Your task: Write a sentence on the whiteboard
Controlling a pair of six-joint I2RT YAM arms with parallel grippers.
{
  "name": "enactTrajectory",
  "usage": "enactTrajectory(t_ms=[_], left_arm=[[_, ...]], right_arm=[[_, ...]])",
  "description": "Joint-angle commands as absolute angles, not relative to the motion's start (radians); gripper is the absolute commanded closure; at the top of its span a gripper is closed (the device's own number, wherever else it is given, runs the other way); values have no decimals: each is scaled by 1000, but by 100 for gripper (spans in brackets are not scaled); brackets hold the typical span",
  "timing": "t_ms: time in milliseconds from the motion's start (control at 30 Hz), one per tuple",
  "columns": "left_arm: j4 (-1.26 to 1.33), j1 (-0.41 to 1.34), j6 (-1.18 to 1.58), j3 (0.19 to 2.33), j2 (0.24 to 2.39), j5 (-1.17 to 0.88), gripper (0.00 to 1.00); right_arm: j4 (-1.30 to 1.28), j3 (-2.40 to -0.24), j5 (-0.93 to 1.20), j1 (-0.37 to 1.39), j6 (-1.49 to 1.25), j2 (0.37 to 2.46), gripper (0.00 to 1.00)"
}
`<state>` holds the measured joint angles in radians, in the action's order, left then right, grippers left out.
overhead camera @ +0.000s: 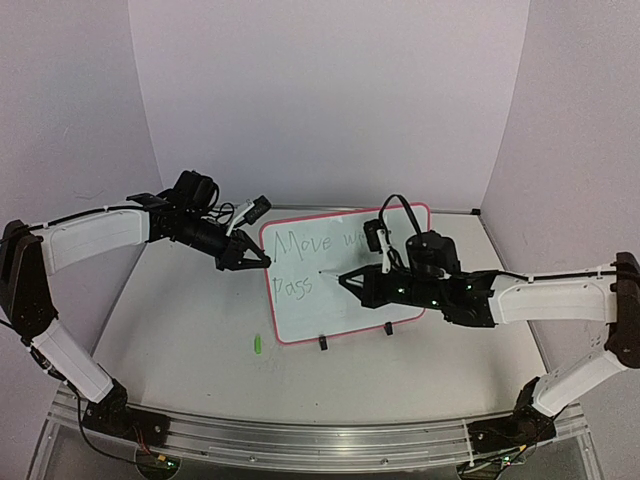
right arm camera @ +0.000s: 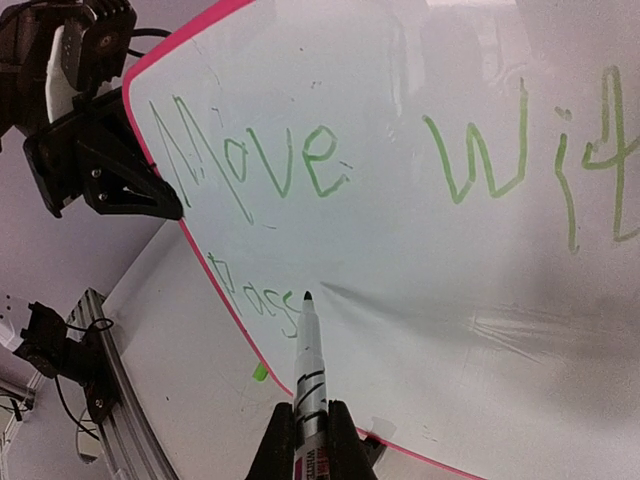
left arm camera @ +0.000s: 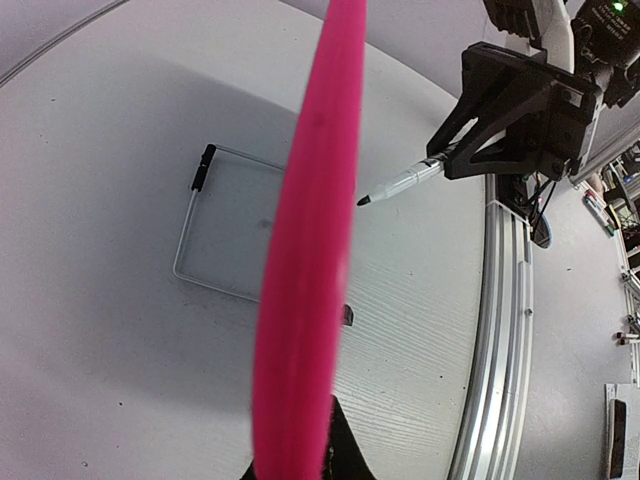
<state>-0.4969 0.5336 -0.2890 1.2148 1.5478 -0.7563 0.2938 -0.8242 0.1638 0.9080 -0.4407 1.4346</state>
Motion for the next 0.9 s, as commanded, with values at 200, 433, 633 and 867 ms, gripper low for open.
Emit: enactTrajectory(t_ms=[200,433,633,867], left_arm=[[-513,540,-320,1207,1559,-686,100],[-514,540,-320,1207,1557,-685,100],[-512,540,-321,1208,1559,-689,100],[-511,540,-320,1210,1560,-689,100]], right_arm=[[302,-848,144,898,-416,1469,100],[299,-831,126,897,-438,1476,100],[295,-796,128,897,-465,1478,100],[295,-787,145,897,-471,1485,100]])
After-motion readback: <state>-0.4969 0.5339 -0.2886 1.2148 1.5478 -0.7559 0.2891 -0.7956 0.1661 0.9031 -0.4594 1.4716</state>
